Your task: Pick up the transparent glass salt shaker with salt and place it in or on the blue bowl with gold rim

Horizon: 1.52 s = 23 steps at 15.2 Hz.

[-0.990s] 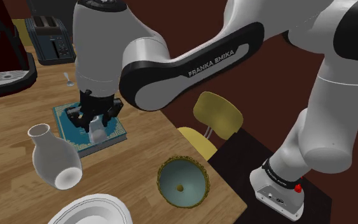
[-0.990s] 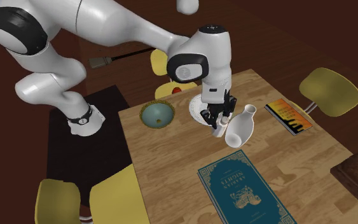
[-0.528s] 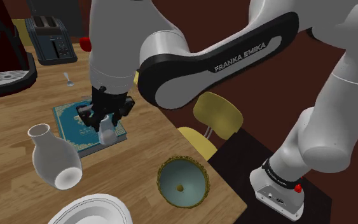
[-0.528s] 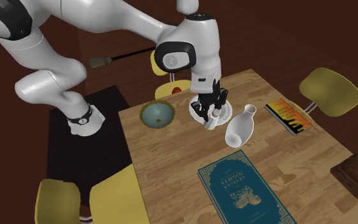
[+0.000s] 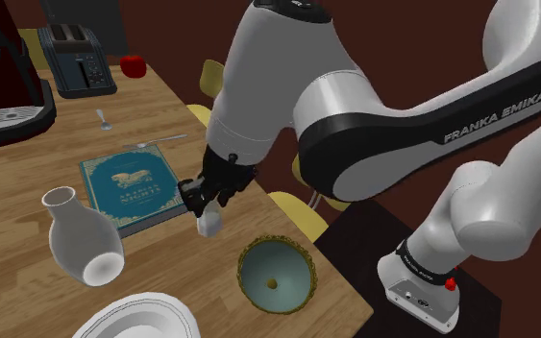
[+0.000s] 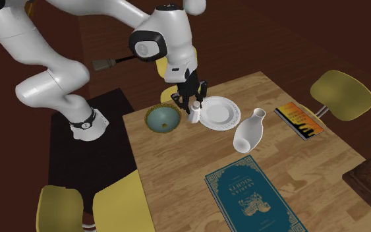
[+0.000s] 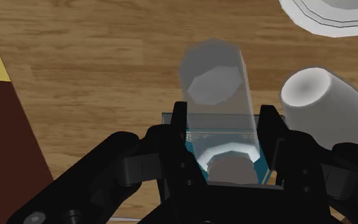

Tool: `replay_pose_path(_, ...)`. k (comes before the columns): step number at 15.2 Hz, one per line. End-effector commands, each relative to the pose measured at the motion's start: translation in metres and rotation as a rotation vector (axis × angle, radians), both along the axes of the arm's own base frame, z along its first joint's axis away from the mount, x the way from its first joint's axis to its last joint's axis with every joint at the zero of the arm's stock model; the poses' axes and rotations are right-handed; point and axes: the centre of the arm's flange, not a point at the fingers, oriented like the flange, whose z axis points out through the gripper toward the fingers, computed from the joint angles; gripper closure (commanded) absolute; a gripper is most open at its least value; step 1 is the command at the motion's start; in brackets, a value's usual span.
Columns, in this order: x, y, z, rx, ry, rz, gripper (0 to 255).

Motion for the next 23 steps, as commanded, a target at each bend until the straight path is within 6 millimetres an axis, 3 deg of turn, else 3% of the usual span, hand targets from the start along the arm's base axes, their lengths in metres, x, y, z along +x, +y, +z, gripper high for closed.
replay_pose_path(1, -0.023, -0.014, 0.003, 0.002, 0.000, -0.001, 255)
replay_pose_path(12, -0.149, -0.075, 0.010, 0.002, 0.000, -0.001, 255)
replay_pose_path(23, -0.149, -0.075, -0.048, 0.002, 0.000, -0.001, 255)
